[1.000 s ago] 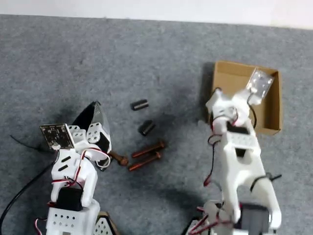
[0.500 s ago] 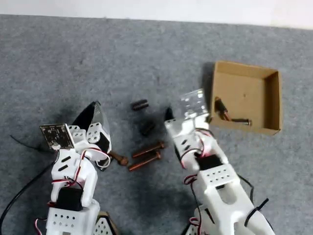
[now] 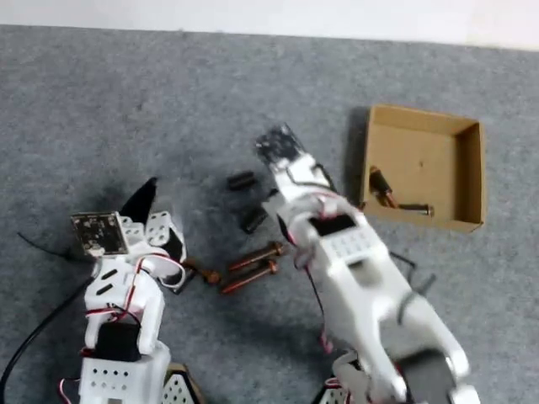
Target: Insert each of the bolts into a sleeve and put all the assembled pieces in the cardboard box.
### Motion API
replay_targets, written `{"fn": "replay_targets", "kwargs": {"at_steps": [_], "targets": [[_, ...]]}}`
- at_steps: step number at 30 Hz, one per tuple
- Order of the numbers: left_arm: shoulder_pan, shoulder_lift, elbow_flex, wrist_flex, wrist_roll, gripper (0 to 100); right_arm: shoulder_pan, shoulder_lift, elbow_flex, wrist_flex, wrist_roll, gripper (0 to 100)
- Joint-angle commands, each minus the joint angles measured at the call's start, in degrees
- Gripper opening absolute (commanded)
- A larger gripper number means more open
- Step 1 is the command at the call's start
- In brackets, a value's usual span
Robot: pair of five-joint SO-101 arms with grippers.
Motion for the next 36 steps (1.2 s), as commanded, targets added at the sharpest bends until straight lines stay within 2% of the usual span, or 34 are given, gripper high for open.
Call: {"fn": "replay_targets", "kwargs": {"at_steps": [1, 8, 18, 29, 36], "targets": [[-6.0, -0.7, 1.2, 0.0, -0.5, 4, -1.6, 10.9, -12.7, 4.2, 5.1, 28.2], [-8.0, -0.6, 1.2, 0.0, -0.5, 4, -5.1, 29.1, -35.3, 17.7, 12.6, 28.2], [-8.0, -0.6, 1.2, 0.0, -0.5, 4, -5.8, 46.1, -57.2, 25.8, 13.3, 28.2], [-6.6, -0.6, 1.2, 0.0, -0.5, 4, -5.0, 59.6, -71.5, 26.5, 13.3, 28.2], [-5.8, -0.4, 1.2, 0.0, -0.6, 4, -5.1, 62.5, -73.1, 28.6, 13.4, 28.2]]}}
